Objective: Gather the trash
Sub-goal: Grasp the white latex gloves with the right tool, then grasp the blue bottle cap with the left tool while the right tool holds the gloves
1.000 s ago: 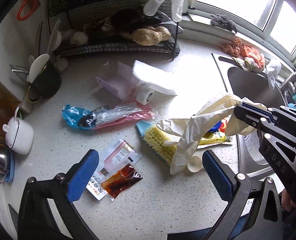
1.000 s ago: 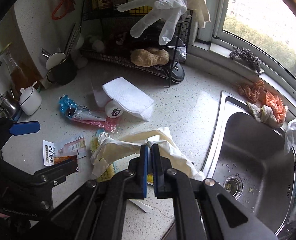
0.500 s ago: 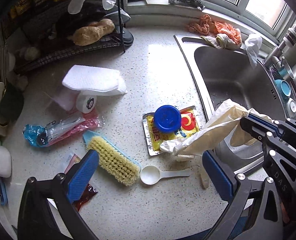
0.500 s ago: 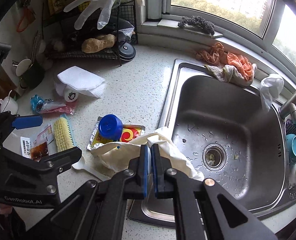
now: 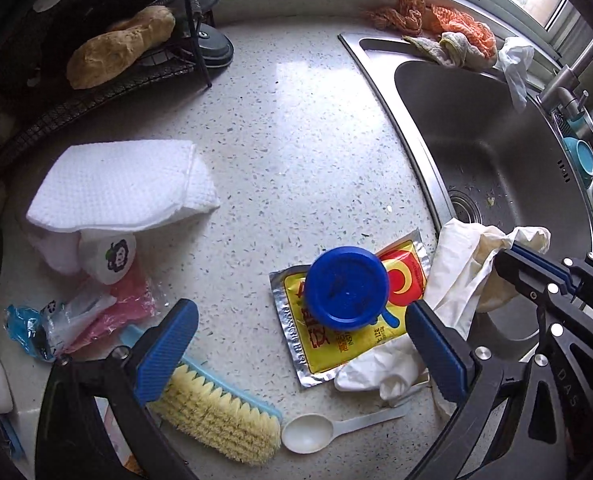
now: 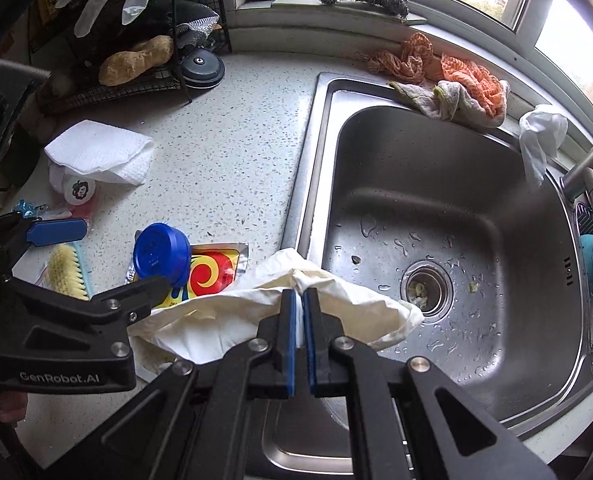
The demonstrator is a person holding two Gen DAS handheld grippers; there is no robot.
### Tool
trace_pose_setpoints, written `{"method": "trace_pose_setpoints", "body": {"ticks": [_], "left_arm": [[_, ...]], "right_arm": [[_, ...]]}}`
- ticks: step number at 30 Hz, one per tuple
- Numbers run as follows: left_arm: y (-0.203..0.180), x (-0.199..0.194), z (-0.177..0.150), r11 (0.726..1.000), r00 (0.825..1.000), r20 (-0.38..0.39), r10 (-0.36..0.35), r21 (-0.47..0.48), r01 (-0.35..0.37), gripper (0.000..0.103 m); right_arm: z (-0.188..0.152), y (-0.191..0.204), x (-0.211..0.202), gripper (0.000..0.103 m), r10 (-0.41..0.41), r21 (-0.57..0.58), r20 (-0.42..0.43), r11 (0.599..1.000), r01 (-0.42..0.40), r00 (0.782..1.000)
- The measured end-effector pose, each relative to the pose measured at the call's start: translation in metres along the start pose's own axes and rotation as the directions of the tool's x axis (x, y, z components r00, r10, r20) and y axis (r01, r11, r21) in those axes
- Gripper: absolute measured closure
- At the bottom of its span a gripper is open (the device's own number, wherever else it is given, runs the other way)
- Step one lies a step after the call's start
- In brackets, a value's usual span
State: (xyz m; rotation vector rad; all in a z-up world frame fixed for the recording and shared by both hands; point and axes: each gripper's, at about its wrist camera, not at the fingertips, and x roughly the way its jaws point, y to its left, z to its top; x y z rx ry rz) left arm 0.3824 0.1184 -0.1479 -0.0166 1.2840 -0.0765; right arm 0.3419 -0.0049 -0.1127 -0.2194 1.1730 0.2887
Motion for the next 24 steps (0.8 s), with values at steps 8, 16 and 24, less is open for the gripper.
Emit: {"method": "trace_pose_setpoints", "body": {"ticks": [8,16,24], "left_arm": [[-0.006,0.016,0.008,0.999,1.0,-0.024,-0.017,0.035,0.018,0.03],[0.0,0.001,0.004,0.999,0.999,0.002,-0.042,0.01,0.042,0.059],[0.006,-0.046,-0.021,0.999,0.997,0.081,0.0,-0.051,0.004,0.059]], "right_arm": [[0.004,-0.004,0.011,0.099,0.003,0.009,-0.027,1.0,-0.002,1.0],[0.004,0.001,0.005,0.099,0.032,-0.003,-0.014,0.999,-0.032,0.999],[-0.005,0.014,-0.024,0.099,0.087,-0.06,0.036,0.995,-0.085,0.996]]}}
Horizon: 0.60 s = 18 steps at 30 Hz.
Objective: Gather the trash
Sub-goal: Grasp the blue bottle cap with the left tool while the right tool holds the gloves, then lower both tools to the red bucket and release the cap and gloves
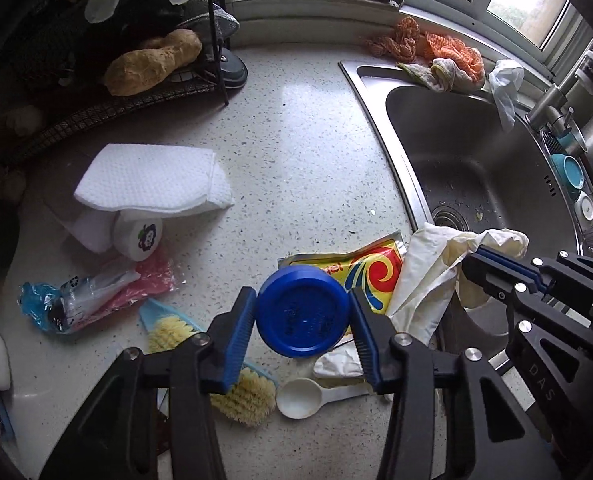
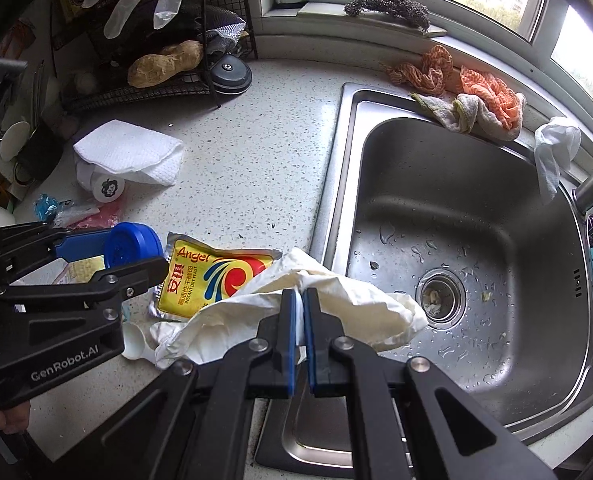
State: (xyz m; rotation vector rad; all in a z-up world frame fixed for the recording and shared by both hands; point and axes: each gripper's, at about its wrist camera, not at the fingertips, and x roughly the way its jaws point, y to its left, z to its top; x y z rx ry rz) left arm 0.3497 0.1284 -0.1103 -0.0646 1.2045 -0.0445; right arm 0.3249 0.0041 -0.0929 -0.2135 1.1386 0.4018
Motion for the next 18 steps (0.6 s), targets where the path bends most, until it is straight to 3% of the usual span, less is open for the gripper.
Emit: {"method": "trace_pose_setpoints", "body": {"ticks": [9,18], "left_arm": [[-0.018,-0.049,-0.043,0.999,0.997,0.062,0.037,-0.035,-0.035,0.059],[-0.073,-0.079,-0.098,0.999,0.994,0.103,0.033,-0.039,-0.029,0.059]], "right_arm": [[-0.032,0.006,-0.044,0.099,0.056,-0.049,0.084,0.997,-0.052,0.995],[-0.097,-0.013,-0.092,0.099,0.047,-0.054,0.133,0.998,-0.04,0.99]]}}
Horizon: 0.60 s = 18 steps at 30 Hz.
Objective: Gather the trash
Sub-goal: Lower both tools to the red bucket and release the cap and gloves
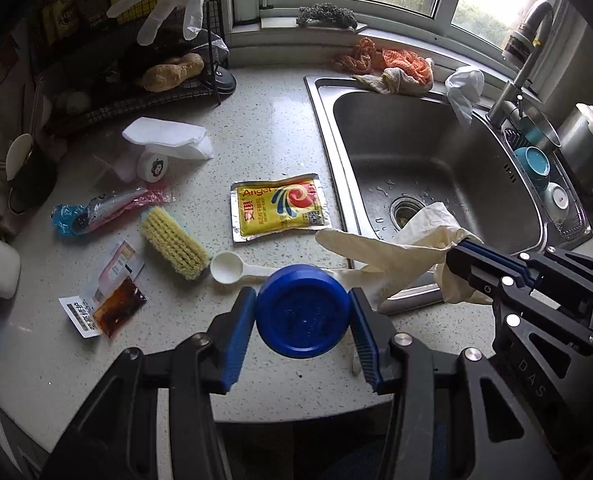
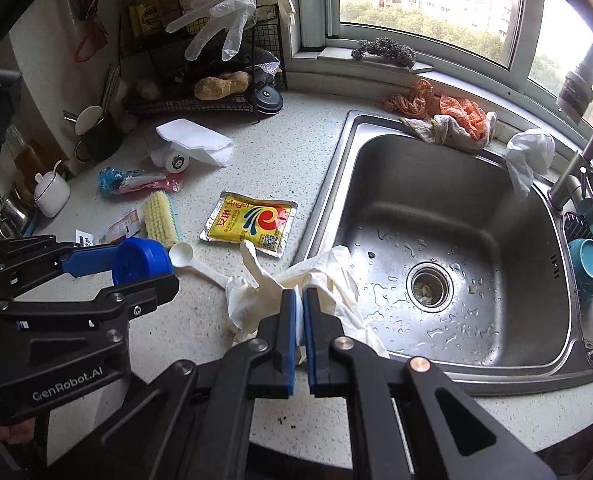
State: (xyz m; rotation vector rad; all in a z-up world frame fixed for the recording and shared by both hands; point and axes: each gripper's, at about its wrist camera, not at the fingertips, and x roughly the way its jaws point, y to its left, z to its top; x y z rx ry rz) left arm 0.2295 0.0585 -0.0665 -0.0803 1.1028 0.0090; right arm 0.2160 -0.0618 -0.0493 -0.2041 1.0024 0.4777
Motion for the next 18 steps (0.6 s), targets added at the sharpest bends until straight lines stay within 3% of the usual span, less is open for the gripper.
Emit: {"method": "trace_pose_setpoints", "body": {"ticks": [11,18], "left_arm": [[-0.076,-0.025,-0.081,0.998,0.999,-0.006,-0.048,0.042,0.048,0.059],[-0.119,-0.014,-0.123,0.993,0.996,-0.047,-0.071,0.094,0.075,0.059]], "right_arm": [[-0.089,-0.024,-0.047,0.099,-0.03,0.05,-0.021,0.998,0.031,0.999],[-0.14,-0.04,-0.054,0.099,-0.048,0.101,-0.05,0.993,0.053,0.998]]}}
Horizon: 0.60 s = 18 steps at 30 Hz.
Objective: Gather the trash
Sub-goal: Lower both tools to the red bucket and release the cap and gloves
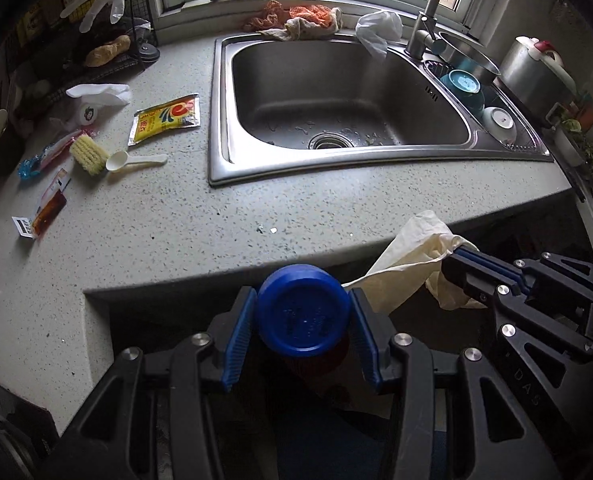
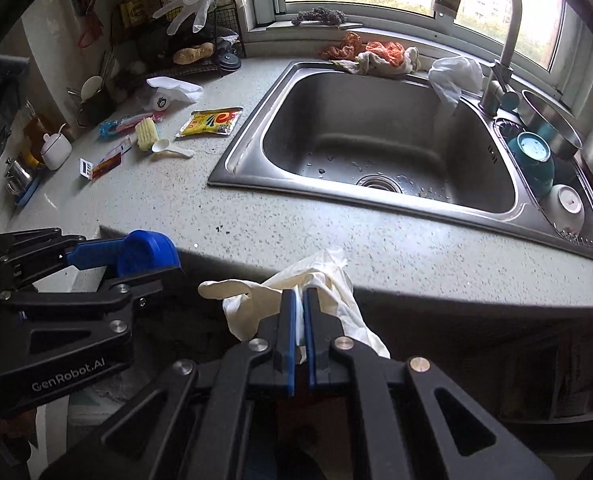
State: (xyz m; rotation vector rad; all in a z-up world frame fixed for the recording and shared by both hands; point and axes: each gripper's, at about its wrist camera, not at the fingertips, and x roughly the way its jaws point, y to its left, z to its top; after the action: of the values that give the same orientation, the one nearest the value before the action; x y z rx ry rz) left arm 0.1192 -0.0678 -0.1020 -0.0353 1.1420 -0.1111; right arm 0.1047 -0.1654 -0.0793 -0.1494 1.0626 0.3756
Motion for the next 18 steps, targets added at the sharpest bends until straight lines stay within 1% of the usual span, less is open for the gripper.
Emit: {"method": "trace_pose_setpoints", "body": {"ticks": [5,9,13,18], "left_arm": [[-0.02,0.03,-0.027,0.999,0.998,-0.06,-0.035,0.032,0.037,0.059],[-0.028,0.066,-0.052,0.997,0.993,-0.108,-0.045,0.055,0.051,0.059],[-0.027,0.11,-0.075,0.997,0.989,-0.141,-0.047,0.053,0.055,0.059],[-0.023,0.17,-0.102,0.997,0.985,-0.166,-0.049,0.047,0.057,0.059]], "right_arm": [[-0.034,-0.015,0.02,0.099,-0.013,0.066,-0.061,0.998,0.017,0.998],[-0.061,-0.021,0.048,0.099,-0.011,0.09,-0.106,0.996,0.021,0.994],[-0.087,-0.022,0.088,0.099,-0.008,0.09,-0.13,0.996,0.02,0.992],[-0.118,-0.026,0.151,0.099,-0.009,0.099,-0.165,0.995,0.025,0.986]]}}
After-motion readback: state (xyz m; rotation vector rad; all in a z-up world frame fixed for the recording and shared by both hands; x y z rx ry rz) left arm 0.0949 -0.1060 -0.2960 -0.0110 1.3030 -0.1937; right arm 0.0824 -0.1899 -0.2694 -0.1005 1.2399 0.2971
